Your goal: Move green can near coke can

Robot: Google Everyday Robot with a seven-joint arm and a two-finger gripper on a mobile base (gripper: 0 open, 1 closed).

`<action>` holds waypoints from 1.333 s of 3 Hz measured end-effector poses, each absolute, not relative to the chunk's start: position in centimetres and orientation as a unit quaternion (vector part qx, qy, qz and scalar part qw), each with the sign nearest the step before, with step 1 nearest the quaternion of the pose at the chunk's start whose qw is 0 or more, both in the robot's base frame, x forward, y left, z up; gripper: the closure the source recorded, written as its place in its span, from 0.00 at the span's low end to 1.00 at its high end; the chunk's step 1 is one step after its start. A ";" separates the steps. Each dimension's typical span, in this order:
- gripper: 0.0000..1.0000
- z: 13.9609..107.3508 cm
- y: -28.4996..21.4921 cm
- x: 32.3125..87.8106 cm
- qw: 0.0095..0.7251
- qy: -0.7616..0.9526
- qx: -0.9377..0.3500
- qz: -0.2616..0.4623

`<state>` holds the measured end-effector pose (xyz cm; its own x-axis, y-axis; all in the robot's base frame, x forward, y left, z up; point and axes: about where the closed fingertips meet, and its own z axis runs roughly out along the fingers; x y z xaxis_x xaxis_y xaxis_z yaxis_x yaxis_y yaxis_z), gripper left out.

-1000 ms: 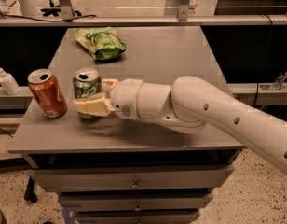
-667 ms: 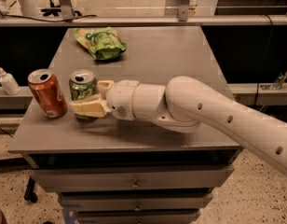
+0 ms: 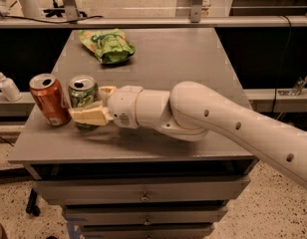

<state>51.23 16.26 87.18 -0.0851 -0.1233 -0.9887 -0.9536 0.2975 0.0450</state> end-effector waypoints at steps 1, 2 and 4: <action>0.35 87.2 16.5 51.3 0.518 0.617 -0.436 0.401; 0.12 87.2 16.7 51.2 0.517 0.618 -0.435 0.402; 0.00 87.8 16.0 51.2 0.516 0.622 -0.427 0.405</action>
Offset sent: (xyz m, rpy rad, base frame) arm 0.0016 0.0012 -0.0013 0.0031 0.0097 -0.0101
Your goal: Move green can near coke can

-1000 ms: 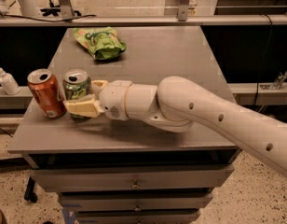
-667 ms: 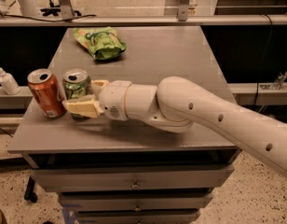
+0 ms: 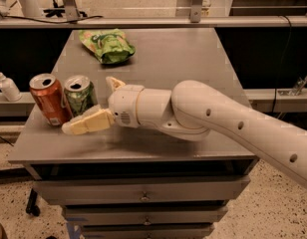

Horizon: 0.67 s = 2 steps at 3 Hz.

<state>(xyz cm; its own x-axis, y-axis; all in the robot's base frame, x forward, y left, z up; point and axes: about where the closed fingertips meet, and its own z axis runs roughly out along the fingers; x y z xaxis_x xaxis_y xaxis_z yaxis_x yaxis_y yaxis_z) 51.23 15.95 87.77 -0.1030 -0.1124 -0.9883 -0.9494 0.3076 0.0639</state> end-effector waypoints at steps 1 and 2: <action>0.00 89.0 13.7 52.0 0.522 0.625 -0.418 0.403; 0.00 90.8 8.5 54.2 0.535 0.624 -0.412 0.394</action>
Offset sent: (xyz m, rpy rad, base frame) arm 0.0622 -0.1545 0.0640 0.0360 -0.0546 -0.0662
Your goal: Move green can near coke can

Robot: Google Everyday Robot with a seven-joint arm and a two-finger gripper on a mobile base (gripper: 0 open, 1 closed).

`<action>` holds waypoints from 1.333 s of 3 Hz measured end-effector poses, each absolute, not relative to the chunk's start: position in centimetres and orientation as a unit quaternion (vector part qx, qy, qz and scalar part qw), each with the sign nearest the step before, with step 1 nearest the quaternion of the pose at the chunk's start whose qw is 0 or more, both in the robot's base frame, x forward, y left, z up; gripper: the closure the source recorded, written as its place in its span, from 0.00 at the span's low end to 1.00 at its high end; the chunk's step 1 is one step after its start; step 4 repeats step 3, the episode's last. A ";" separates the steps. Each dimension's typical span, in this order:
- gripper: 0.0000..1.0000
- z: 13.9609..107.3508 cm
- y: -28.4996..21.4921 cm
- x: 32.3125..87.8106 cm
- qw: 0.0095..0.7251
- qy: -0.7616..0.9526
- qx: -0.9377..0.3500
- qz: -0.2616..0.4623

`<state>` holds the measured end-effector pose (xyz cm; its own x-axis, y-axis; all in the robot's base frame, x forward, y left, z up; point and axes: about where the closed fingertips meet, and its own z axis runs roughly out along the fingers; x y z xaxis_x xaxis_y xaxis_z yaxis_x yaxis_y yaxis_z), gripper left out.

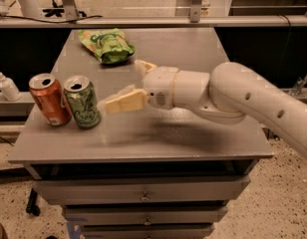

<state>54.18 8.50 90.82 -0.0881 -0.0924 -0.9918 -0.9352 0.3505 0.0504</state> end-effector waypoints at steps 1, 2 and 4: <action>0.00 92.9 2.2 56.7 0.550 0.612 -0.420 0.383; 0.00 95.2 -3.0 58.7 0.565 0.607 -0.426 0.362; 0.00 96.3 -3.6 58.9 0.573 0.601 -0.426 0.359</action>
Offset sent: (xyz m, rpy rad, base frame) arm 0.0718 -0.1872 0.0724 -0.0352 -0.1487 -0.0679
